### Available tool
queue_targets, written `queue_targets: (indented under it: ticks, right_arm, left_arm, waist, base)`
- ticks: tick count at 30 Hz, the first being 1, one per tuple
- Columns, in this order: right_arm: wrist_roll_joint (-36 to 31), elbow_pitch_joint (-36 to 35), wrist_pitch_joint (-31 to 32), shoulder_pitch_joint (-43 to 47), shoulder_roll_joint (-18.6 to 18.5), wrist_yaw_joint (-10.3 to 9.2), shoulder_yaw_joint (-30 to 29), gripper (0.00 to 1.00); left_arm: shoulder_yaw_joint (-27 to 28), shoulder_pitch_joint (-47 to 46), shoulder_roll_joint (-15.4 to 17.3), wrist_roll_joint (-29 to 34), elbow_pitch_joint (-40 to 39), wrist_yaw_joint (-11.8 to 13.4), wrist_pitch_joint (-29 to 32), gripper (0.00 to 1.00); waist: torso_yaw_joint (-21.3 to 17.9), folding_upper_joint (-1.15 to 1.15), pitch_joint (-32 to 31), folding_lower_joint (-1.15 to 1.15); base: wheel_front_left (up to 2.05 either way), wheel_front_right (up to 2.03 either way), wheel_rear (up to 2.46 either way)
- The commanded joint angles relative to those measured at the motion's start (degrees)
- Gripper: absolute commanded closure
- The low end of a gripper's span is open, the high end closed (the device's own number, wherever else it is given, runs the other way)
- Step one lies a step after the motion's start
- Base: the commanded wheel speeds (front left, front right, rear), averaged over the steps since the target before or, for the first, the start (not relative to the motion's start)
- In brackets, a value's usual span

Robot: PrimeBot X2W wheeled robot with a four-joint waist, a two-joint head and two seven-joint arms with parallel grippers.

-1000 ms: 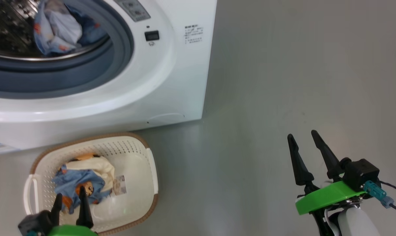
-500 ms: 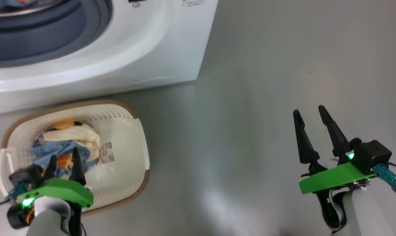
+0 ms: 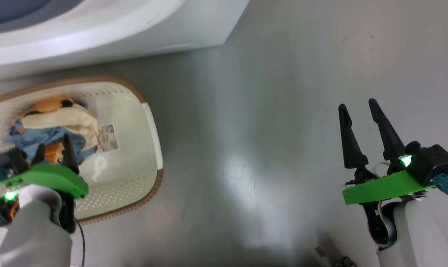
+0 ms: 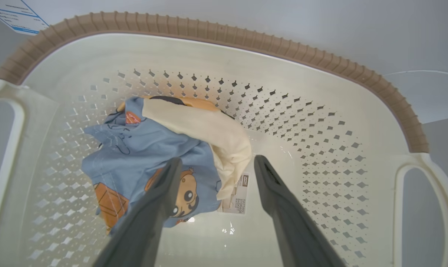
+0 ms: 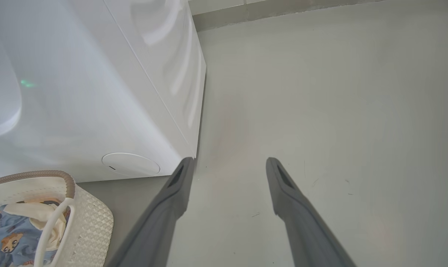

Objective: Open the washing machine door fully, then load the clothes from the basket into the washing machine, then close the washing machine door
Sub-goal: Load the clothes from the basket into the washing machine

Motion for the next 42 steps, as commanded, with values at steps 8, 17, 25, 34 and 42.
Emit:
queue_targets:
  ticks: [8,17,25,34,42]
  right_arm:
    - [-0.6,-2.7,-0.3,0.5,0.1,0.09,0.8,0.0]
    - [-0.7,-3.3,-0.3,0.6,0.1,0.09,0.5,0.0]
    - [-0.7,-3.8,-0.3,1.3,0.1,0.09,0.2,0.0]
    - [-0.5,-4.9,-0.3,1.5,0.1,0.09,0.4,0.0]
    - [-0.7,-5.8,-0.3,1.7,0.1,0.09,0.5,0.0]
  left_arm:
    - [1.6,-5.6,4.0,-1.1,6.9,0.7,1.2,0.0]
    - [2.6,-10.1,5.4,-3.2,10.3,0.7,3.8,0.0]
    - [2.1,-12.7,6.1,-3.8,11.3,0.6,6.1,0.0]
    - [1.1,-14.2,6.8,-3.9,11.8,0.7,7.7,0.0]
    - [0.5,-15.8,7.2,-4.2,12.0,1.2,8.7,0.0]
  waist:
    - [0.6,0.0,6.0,0.0]
    - [0.0,0.0,7.9,0.0]
    - [-0.9,0.0,9.4,0.0]
    - [-1.2,0.0,11.2,0.0]
    - [-1.9,0.0,12.5,0.0]
  base:
    - [0.0,0.0,0.0]
    - [0.0,0.0,0.0]
    - [0.0,0.0,0.0]
    - [0.0,0.0,0.0]
    - [0.0,0.0,0.0]
